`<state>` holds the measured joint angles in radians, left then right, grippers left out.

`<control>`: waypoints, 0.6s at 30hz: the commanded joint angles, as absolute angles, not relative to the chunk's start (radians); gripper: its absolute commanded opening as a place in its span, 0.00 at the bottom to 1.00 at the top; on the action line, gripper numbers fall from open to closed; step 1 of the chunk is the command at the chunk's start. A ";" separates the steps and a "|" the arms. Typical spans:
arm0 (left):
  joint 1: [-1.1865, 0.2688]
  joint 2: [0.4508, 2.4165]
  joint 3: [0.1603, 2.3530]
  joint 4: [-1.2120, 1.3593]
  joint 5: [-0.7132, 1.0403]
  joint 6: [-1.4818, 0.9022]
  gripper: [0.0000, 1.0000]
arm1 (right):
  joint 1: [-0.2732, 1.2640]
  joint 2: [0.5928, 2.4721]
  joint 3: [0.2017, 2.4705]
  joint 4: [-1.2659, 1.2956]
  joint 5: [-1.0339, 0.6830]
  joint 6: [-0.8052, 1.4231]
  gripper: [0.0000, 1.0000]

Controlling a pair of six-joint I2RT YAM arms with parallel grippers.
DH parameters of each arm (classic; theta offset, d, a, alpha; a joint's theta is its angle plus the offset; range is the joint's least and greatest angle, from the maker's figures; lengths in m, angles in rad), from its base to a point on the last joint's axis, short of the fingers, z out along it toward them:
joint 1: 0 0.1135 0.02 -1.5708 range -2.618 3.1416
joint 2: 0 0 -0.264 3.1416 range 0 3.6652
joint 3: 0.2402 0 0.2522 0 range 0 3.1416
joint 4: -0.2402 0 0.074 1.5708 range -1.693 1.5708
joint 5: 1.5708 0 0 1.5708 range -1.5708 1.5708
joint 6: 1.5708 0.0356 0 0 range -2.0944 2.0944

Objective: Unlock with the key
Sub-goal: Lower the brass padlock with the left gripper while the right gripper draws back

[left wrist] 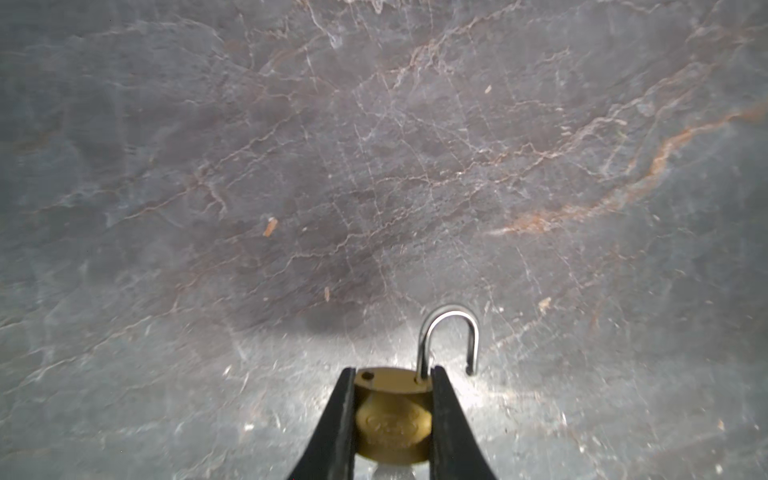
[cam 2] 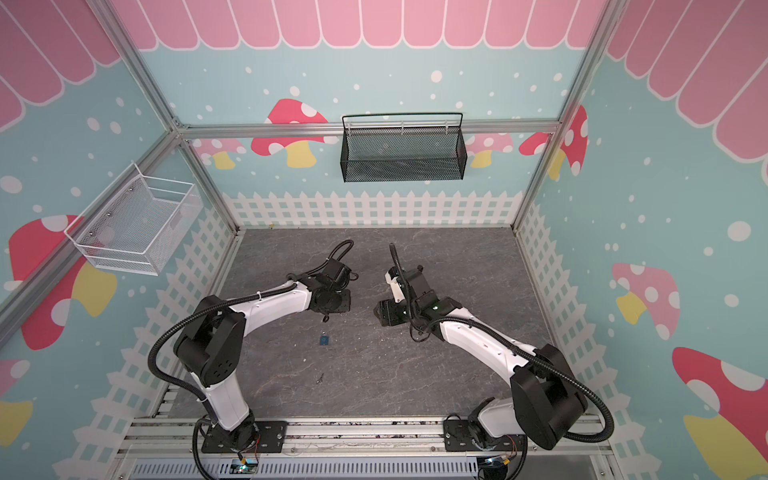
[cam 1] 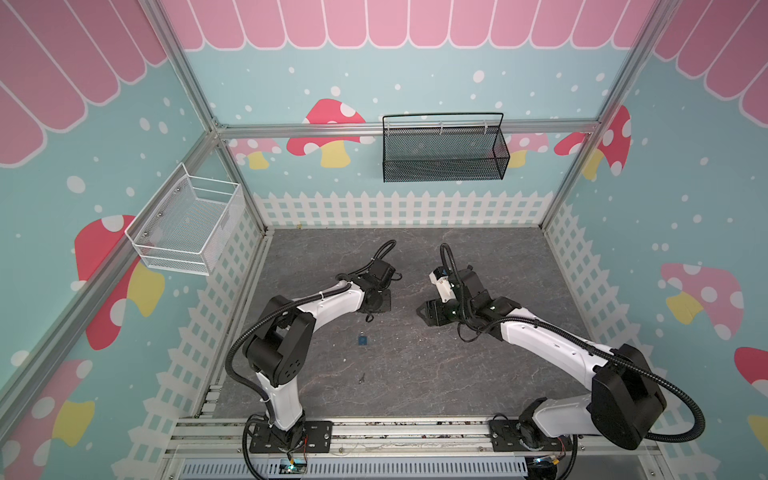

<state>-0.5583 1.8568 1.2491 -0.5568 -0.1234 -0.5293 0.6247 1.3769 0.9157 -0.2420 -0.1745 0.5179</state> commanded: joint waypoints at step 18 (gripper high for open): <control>-0.546 2.068 1.445 -0.623 -0.184 -0.543 0.00 | 0.631 1.357 0.887 -0.209 -0.123 0.532 0.72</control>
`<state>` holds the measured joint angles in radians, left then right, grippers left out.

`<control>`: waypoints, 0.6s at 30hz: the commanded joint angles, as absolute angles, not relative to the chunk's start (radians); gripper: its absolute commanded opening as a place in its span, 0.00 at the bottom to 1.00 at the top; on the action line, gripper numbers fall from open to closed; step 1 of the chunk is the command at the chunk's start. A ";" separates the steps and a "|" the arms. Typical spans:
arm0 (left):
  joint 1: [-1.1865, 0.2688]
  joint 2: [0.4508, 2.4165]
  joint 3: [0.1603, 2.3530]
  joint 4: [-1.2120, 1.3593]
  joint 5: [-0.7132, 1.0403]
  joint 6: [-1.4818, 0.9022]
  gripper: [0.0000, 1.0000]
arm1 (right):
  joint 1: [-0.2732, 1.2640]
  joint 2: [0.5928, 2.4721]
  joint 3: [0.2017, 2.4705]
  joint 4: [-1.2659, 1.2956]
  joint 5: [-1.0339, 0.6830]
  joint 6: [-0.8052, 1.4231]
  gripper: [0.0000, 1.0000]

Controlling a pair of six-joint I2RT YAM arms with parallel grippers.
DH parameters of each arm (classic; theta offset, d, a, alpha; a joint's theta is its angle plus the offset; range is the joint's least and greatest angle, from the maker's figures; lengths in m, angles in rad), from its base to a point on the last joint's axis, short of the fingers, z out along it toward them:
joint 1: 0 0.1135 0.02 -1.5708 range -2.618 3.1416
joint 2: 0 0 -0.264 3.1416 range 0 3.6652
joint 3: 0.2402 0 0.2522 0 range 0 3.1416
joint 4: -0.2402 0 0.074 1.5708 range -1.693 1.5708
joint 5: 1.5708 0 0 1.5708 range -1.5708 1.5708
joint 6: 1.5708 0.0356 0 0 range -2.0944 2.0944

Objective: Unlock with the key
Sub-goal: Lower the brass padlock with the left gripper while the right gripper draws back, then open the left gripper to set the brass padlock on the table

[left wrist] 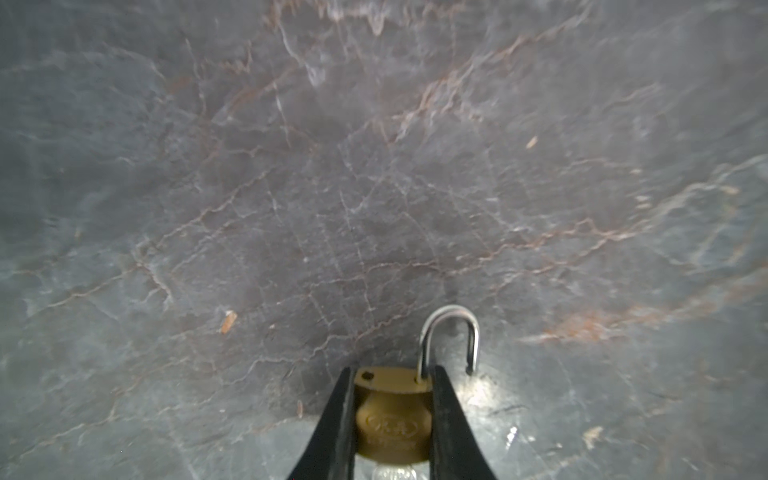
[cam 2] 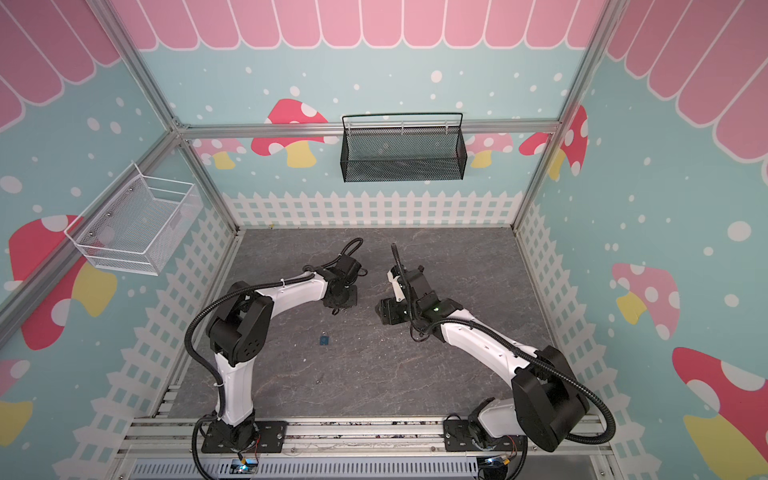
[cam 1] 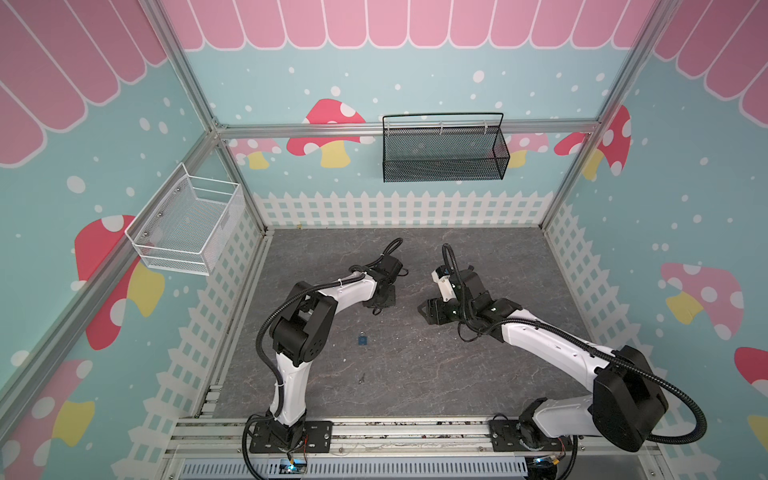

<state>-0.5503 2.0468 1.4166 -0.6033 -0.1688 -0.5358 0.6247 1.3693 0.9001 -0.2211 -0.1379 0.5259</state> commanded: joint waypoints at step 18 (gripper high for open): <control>-0.550 1.995 1.424 -0.606 -0.170 -0.576 0.41 | 0.632 1.376 0.908 -0.207 -0.138 0.525 0.72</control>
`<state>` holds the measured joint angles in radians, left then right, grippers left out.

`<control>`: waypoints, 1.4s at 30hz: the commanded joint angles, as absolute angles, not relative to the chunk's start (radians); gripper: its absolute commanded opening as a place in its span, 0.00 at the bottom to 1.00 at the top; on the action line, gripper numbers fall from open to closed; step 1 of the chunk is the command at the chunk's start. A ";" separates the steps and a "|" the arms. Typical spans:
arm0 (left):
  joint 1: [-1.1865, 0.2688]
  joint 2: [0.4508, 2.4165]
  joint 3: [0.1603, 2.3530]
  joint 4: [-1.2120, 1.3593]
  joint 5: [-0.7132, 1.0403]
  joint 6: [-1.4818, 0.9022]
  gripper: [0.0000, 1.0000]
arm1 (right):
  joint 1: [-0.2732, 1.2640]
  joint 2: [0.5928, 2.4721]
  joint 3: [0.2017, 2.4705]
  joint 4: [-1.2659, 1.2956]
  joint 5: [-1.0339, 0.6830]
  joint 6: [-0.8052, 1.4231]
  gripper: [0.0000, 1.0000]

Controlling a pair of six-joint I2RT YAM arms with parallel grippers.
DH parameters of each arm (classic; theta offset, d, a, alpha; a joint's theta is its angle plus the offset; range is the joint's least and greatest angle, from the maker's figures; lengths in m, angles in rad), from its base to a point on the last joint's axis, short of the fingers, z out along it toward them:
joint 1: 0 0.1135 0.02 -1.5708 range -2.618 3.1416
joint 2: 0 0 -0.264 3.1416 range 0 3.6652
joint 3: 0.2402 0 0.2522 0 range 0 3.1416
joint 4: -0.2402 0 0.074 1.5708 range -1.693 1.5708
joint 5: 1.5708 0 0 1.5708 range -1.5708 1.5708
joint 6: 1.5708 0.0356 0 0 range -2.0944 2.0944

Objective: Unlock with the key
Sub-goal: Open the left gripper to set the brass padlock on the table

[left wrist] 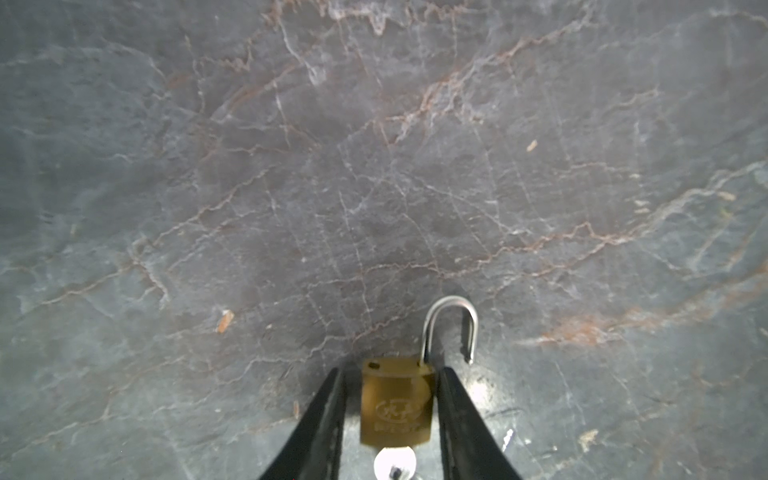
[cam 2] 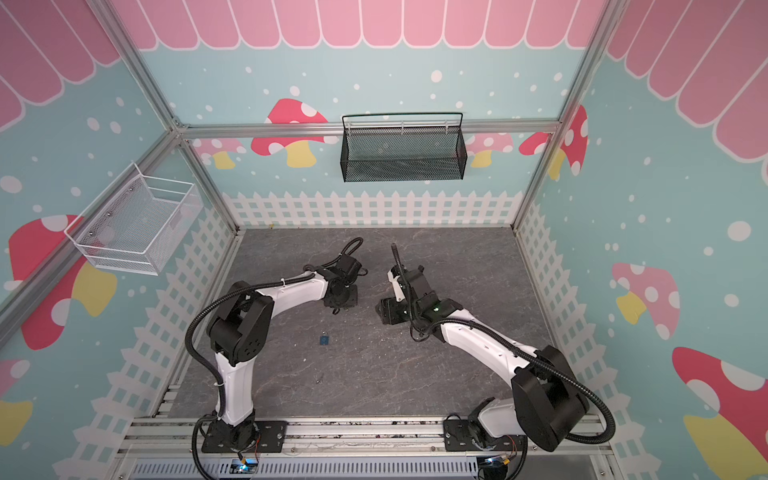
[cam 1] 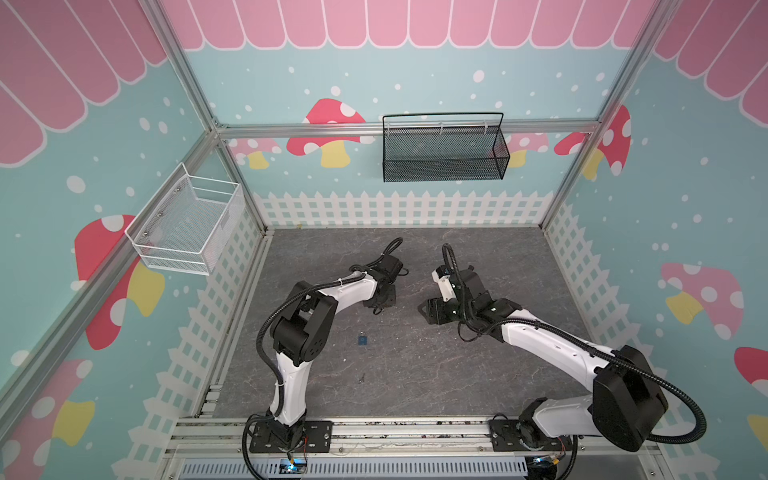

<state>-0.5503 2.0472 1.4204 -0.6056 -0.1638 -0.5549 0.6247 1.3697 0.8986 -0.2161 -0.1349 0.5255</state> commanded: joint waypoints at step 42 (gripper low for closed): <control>-0.284 0.768 0.681 -0.692 -0.169 -0.709 1.00 | 1.182 1.824 1.186 -0.225 0.100 0.657 0.75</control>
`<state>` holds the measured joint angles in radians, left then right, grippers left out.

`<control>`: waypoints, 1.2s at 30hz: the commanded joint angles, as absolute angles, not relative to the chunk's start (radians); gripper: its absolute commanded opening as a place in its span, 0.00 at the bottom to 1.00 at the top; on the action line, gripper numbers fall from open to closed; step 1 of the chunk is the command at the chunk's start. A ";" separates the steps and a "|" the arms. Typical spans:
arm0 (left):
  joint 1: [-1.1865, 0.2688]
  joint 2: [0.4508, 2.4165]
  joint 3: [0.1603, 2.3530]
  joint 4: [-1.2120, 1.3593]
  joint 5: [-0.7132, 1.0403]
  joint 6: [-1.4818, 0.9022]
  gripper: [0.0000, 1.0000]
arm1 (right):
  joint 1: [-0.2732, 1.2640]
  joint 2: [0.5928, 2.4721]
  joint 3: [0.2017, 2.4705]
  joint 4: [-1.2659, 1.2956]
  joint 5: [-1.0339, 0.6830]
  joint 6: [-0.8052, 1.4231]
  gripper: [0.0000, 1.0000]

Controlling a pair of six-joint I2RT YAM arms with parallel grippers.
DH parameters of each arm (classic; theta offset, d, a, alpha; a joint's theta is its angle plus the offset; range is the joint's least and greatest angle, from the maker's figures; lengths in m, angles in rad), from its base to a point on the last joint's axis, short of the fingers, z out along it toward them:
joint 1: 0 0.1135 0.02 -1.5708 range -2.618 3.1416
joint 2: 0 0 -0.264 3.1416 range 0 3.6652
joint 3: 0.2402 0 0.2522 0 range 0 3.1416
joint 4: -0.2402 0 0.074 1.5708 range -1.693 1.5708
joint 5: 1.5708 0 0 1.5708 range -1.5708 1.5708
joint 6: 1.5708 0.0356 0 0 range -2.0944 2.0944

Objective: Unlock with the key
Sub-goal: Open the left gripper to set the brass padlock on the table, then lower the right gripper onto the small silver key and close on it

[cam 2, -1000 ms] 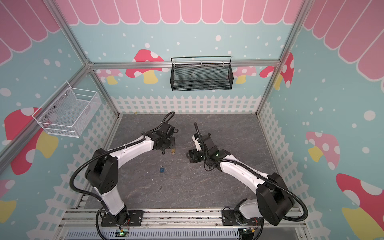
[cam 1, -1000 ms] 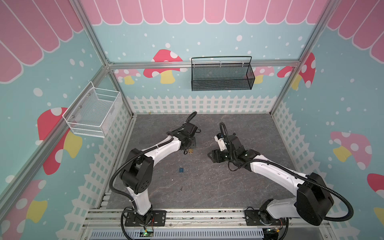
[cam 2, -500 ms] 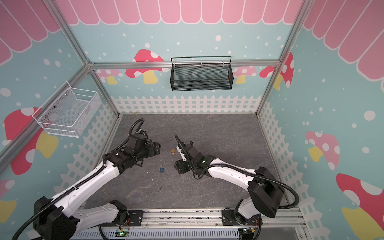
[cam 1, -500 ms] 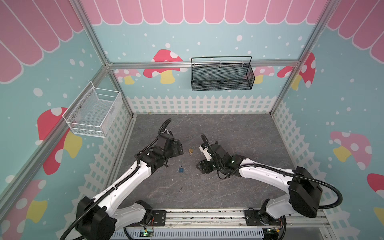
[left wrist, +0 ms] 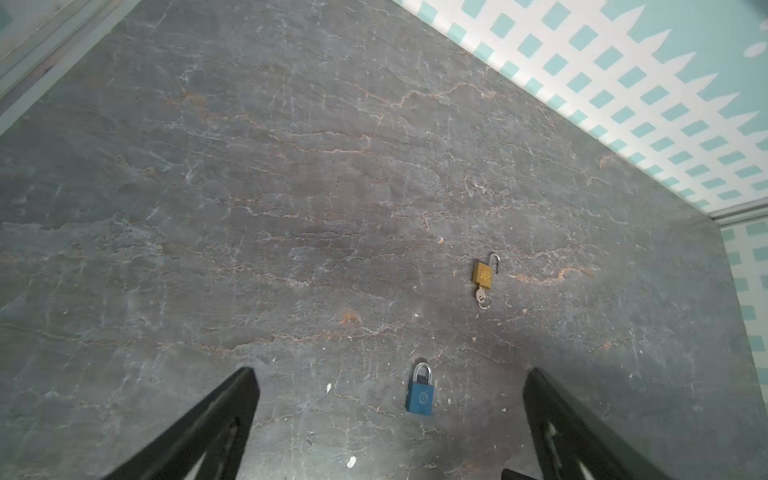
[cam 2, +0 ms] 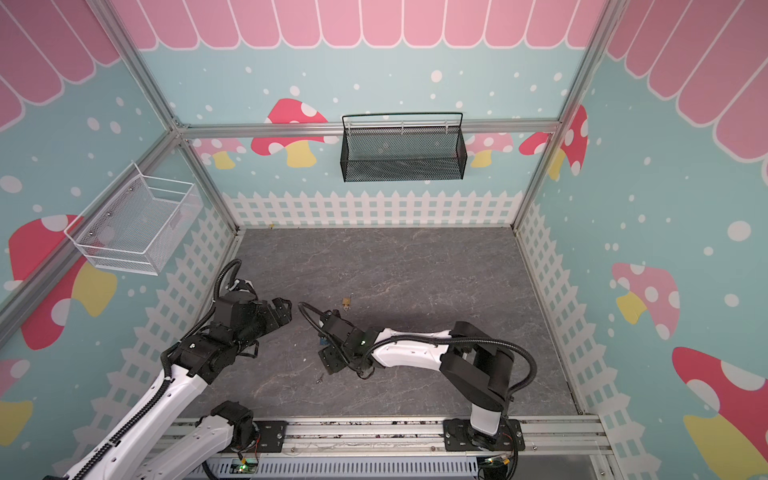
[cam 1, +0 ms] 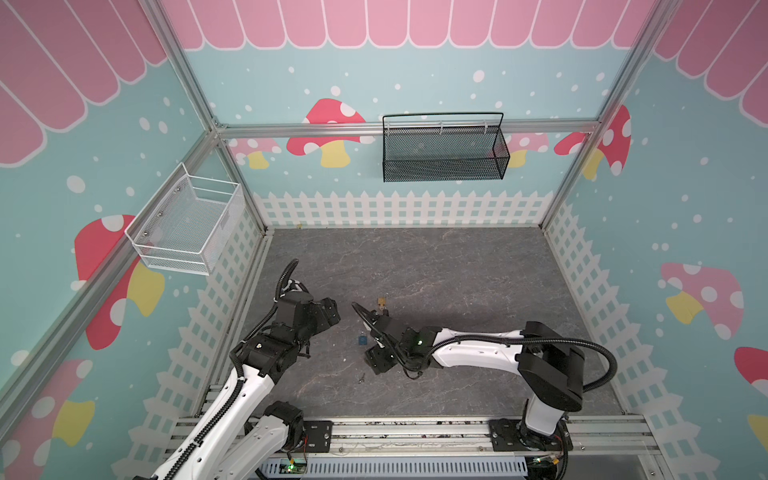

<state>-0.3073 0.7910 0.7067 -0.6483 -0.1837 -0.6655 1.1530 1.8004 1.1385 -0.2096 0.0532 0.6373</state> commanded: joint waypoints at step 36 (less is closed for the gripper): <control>-0.192 0.649 0.588 -0.711 -0.164 -0.832 1.00 | 1.278 1.872 1.187 -0.457 0.222 0.571 0.78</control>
